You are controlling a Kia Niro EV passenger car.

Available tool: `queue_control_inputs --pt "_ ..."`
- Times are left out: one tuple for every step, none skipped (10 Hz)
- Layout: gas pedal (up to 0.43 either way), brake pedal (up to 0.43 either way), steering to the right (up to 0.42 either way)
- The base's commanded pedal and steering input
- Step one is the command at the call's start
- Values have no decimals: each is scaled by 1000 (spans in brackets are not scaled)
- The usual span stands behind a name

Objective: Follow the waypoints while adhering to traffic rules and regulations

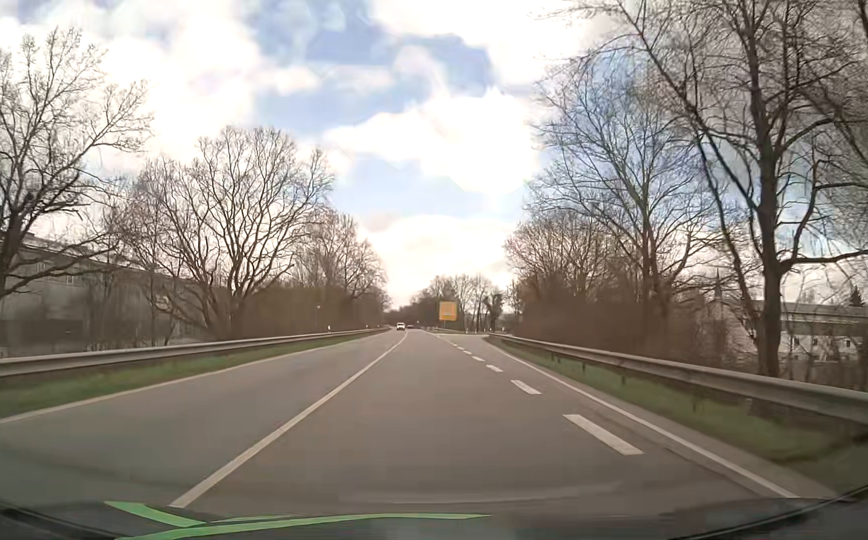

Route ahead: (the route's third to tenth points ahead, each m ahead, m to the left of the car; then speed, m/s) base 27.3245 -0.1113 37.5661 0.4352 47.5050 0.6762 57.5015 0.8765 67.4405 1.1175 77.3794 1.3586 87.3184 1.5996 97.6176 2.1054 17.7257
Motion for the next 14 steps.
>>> queue_control_inputs --pt "287 0 0" --pt "287 0 0" --pt "287 0 0" --pt "287 0 0" --pt "287 0 0" --pt "287 0 0" --pt "287 0 -1" --pt "287 0 -1" --pt "287 0 -1" --pt "287 0 -1" --pt "280 0 -1" --pt "280 0 -1" --pt "268 0 -1" --pt "268 0 -1"
